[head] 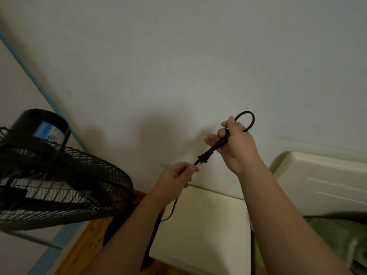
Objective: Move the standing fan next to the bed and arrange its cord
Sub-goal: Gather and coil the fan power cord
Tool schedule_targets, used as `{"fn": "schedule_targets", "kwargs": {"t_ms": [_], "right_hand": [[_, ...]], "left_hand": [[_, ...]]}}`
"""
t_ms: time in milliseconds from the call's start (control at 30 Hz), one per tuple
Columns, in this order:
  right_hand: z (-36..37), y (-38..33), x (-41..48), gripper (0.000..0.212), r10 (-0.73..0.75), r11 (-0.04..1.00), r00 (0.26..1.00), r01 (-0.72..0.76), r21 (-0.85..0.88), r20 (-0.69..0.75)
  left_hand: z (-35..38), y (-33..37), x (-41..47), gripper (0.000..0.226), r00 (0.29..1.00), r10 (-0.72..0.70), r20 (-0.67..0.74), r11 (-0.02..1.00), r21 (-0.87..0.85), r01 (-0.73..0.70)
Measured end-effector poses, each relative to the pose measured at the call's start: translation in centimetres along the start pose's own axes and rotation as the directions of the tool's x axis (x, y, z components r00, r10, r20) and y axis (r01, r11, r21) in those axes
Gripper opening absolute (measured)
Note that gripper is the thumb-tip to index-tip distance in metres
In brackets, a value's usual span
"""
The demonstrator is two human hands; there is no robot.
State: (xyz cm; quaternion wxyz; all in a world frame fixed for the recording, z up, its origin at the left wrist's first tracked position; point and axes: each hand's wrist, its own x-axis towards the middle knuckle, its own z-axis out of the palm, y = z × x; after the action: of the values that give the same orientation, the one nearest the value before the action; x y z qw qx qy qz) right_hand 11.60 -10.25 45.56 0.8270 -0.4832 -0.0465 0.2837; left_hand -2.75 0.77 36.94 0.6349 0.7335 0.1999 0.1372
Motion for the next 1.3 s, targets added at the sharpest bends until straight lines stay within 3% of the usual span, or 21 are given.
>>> {"fn": "schedule_targets", "kwargs": {"t_ms": [133, 300, 467, 600, 733, 800, 900, 1033, 1167, 1300], "right_hand": [[0.7, -1.9, -0.3, 0.027, -0.132, 0.988, 0.991, 0.135, -0.081, 0.039], [1.0, -2.4, -0.2, 0.020, -0.247, 0.896, 0.968, 0.243, -0.371, 0.036], [0.3, -0.4, -0.6, 0.028, -0.216, 0.707, 0.965, 0.260, -0.658, 0.149], [-0.1, 1.4, -1.3, 0.022, -0.055, 0.615, 0.960, 0.248, -0.748, 0.274], [0.3, 3.0, -2.0, 0.043, 0.034, 0.609, 0.946, 0.235, -0.757, 0.321], [0.7, 3.3, -2.3, 0.041, 0.032, 0.617, 0.936, 0.257, -0.744, 0.350], [1.2, 3.9, -2.7, 0.048, 0.055, 0.617, 0.912, 0.290, -0.732, 0.407], [1.8, 4.5, -2.9, 0.061, 0.073, 0.657, 0.922, 0.243, -0.714, 0.381], [2.1, 4.7, -2.8, 0.052, 0.084, 0.666, 0.935, 0.203, -0.717, 0.344], [2.4, 5.2, -2.7, 0.047, 0.044, 0.690, 0.946, 0.202, -0.695, 0.320]], "left_hand": [[-1.4, -0.5, -0.6, 0.028, 0.999, -0.032, -0.041, 0.994, 0.107, 0.036], [-1.9, -0.2, 0.0, 0.032, 0.972, -0.049, -0.230, 0.999, 0.009, 0.052], [-2.3, 1.2, 1.1, 0.029, 0.919, -0.088, -0.384, 0.971, -0.241, -0.008], [-1.8, 2.6, 1.6, 0.027, 0.895, -0.117, -0.430, 0.942, -0.334, -0.037], [-1.0, 4.7, 1.4, 0.029, 0.911, -0.143, -0.387, 0.889, -0.454, -0.053], [-0.8, 5.7, 1.2, 0.029, 0.920, -0.149, -0.363, 0.873, -0.485, -0.051], [-0.4, 7.0, 0.9, 0.033, 0.926, -0.139, -0.351, 0.885, -0.464, -0.043], [-0.4, 7.6, 0.7, 0.032, 0.938, -0.149, -0.314, 0.888, -0.459, -0.012], [-0.8, 7.6, 0.5, 0.041, 0.957, -0.138, -0.254, 0.896, -0.444, 0.011], [-0.6, 8.0, 0.5, 0.037, 0.965, -0.102, -0.241, 0.925, -0.379, 0.003]]}}
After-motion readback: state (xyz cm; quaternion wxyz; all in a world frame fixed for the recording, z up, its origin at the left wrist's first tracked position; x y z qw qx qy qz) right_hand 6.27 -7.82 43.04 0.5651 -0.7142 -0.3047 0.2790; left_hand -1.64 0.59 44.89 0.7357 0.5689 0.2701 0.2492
